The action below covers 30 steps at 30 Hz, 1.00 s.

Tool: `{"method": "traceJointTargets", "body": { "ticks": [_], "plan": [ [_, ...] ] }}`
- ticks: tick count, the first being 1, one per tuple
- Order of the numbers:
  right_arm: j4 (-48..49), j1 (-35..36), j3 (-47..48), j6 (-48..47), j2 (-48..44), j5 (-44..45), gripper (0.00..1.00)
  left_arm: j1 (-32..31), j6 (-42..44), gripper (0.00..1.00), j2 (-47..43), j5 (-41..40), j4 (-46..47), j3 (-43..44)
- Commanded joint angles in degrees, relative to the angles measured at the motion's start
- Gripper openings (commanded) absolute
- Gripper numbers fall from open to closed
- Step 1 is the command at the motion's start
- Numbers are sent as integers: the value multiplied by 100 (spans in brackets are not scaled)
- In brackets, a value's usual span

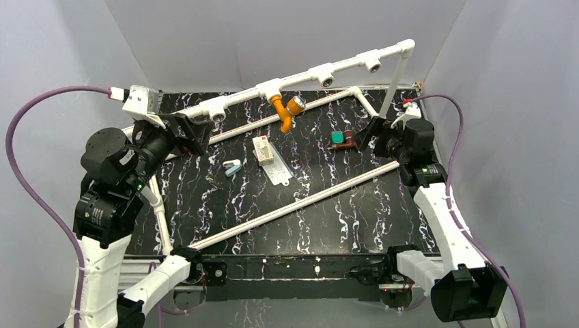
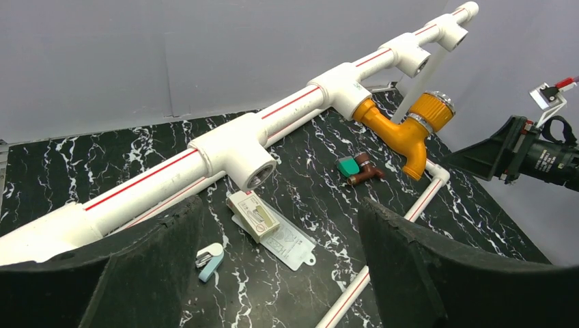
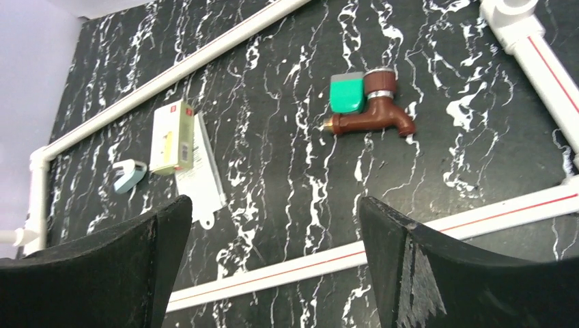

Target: Install the water faucets

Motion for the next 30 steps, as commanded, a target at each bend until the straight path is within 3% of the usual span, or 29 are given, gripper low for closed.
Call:
{"method": "traceJointTargets", "body": {
  "ticks": [1, 8, 17, 30],
  "plan": [
    [-647, 7, 315, 260, -231, -312, 99, -46, 74, 80, -4, 87, -21, -40],
    [-1178, 11, 536, 288, 102, 342, 99, -212, 133, 80, 18, 23, -55, -34],
    [-338, 7, 397, 49, 761, 651, 99, -525, 293, 80, -16, -330, -126, -149],
    [638, 11, 470, 66, 2075, 1205, 87, -661, -203, 79, 97, -187, -568, -517]
  ]
}}
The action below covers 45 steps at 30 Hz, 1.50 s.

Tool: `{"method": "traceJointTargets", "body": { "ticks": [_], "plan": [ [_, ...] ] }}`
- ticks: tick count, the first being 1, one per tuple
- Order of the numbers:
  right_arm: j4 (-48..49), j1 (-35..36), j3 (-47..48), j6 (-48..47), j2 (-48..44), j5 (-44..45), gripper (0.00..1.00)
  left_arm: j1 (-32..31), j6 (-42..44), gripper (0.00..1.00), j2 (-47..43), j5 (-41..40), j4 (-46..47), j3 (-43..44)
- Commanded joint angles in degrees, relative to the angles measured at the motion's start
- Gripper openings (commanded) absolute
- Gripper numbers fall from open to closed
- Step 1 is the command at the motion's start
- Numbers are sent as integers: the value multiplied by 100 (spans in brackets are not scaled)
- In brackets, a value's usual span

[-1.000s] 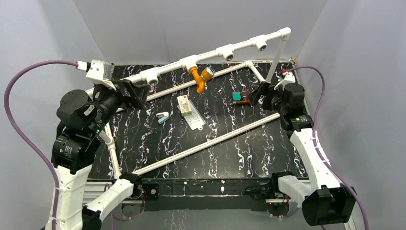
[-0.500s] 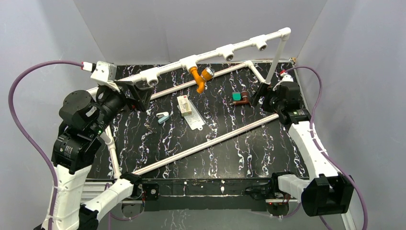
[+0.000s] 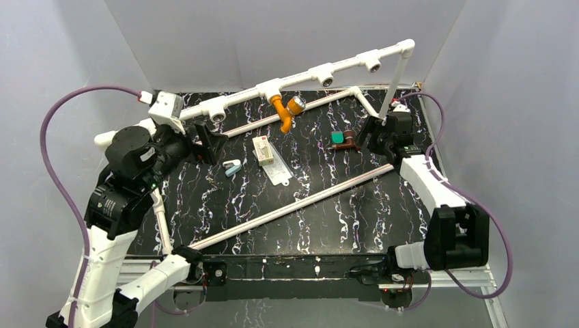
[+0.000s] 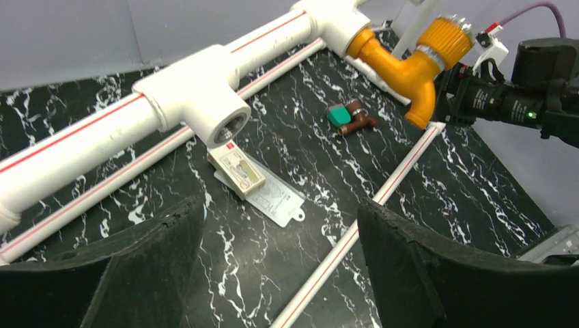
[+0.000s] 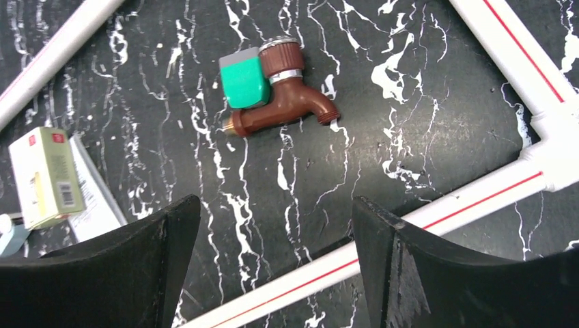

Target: Install the water faucets

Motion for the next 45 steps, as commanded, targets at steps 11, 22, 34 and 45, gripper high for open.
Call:
{"method": "traceJointTargets", "body": {
  "ticks": [11, 22, 34, 45],
  "plan": [
    [1093, 4, 745, -73, 1801, 297, 74, -25, -404, 79, -170, 26, -341, -465],
    [1057, 27, 1878, -267, 3251, 187, 67, -20, -337, 79, -311, 29, -488, -650],
    [1056, 201, 2031, -549, 3689, 46, 64, -25, -227, 80, -430, 91, -497, -766],
    [970, 363, 1899, -764, 3746, 652, 49, -23, -180, 80, -490, 133, -499, -831]
  ]
}}
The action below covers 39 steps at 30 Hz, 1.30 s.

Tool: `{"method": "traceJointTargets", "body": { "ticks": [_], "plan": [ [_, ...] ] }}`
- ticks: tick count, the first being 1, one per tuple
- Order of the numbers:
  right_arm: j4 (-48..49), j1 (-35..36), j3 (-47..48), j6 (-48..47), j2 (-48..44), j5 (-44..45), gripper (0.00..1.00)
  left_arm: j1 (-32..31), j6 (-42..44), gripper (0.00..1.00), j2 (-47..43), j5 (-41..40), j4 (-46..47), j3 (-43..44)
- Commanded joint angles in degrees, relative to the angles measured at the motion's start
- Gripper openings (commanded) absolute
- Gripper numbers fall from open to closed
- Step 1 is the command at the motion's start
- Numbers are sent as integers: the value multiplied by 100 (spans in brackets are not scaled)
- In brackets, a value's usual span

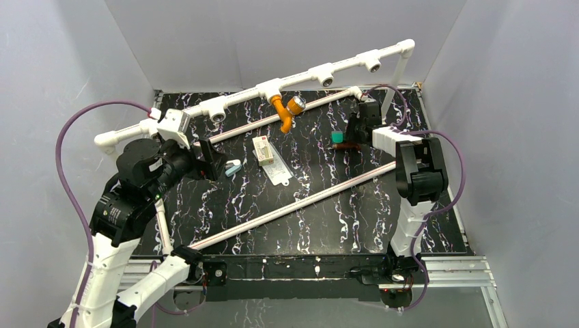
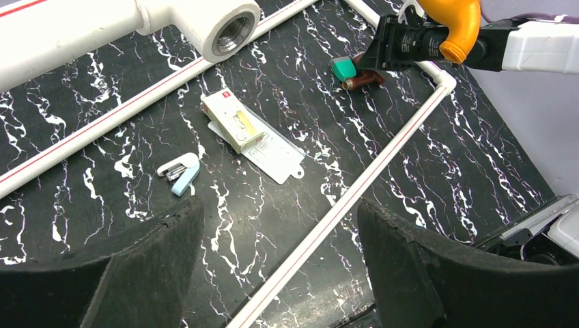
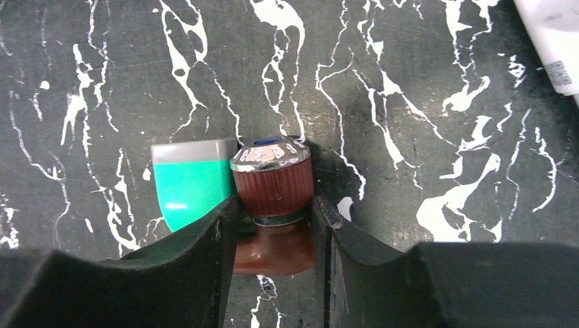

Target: Install the water faucets

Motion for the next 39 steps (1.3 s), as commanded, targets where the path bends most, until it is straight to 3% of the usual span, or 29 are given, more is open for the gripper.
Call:
{"method": "traceJointTargets", "body": {
  "ticks": [1, 7, 11, 17, 21, 25, 29, 39],
  "plan": [
    [47, 76, 33, -184, 58, 505, 48, -21, 72, 80, -66, 97, -50, -50],
    [-197, 204, -39, -289, 100, 749, 41, -21, 74, 80, -101, 101, -81, -26],
    [-293, 343, -62, -403, 169, 963, 51, -19, 59, 80, -118, 131, -88, -28],
    [-386, 425, -85, -462, 242, 1167, 53, -23, 22, 80, -118, 181, -123, -12],
    [-345, 431, -197, -397, 121, 1112, 40, -16, -1, 80, -138, 193, -139, -18],
    [-341, 440, -338, -297, -79, 1006, 16, -21, -52, 80, -162, 203, -146, -52],
    [-322, 459, -556, -159, -377, 900, 1, -21, -121, 80, -203, 231, -122, -105],
    [-264, 762, -1253, 140, -1581, 736, 1, -19, -555, 80, -319, 370, -102, -205]
  ]
}}
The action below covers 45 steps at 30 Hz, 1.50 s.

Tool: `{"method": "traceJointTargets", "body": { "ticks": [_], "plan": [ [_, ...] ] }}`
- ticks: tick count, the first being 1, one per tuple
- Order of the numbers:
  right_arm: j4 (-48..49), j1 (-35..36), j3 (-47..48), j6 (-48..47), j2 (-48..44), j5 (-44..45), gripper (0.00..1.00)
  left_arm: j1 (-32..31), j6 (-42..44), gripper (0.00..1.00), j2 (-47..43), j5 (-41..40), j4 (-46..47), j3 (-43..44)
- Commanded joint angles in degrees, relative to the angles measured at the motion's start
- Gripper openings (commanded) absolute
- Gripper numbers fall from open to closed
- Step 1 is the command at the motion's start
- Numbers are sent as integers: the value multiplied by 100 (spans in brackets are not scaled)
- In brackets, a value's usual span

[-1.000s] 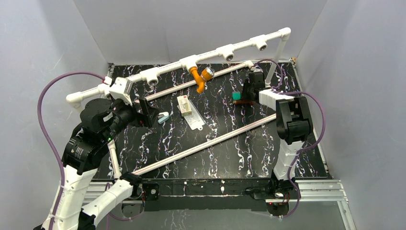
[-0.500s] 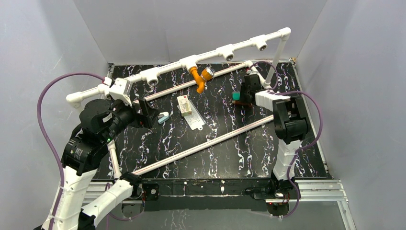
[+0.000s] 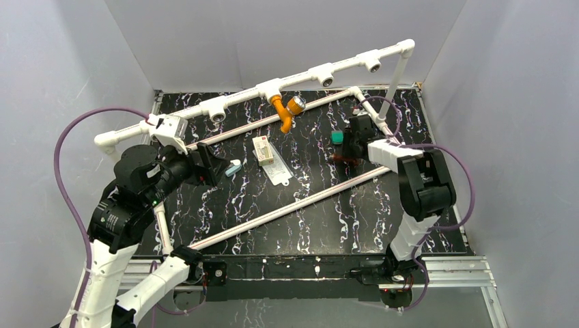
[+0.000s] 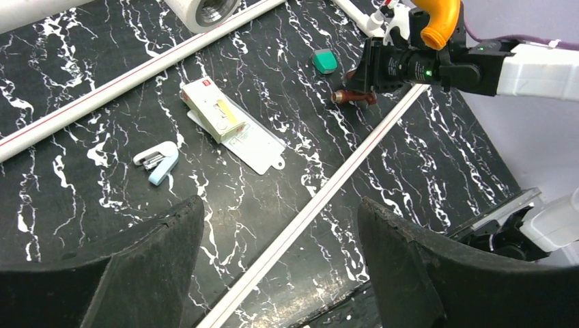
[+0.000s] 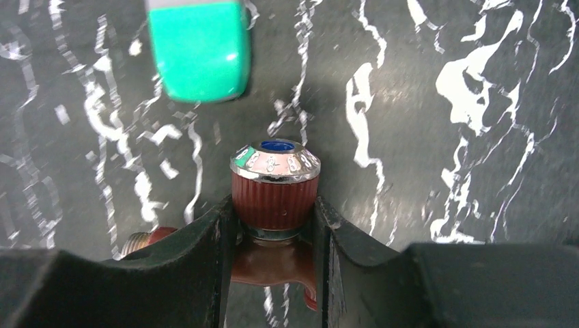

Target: Install the water faucets

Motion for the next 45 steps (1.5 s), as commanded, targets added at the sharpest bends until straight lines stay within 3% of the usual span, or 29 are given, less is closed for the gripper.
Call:
{"method": "traceJointTargets", "body": {
  "ticks": [1, 11, 21, 30, 45],
  "plan": [
    [94, 202, -316, 273, -904, -174, 1, -21, -367, 80, -122, 169, -19, -81],
    [40, 911, -1374, 786, -2803, -485, 1, -21, -1477, 80, -483, 996, 193, -967],
    [-143, 2304, -1903, 1902, -4134, -568, 1, -16, -2172, 80, -853, 1755, 596, -1892],
    [161, 3455, -1874, 2691, -4161, -218, 1, -16, -2218, 80, -1001, 2155, 643, -2529],
    [1222, 4627, -1549, 3555, -2985, 190, 1, -21, -2234, 78, -1261, 2266, 441, -3389]
  ]
}}
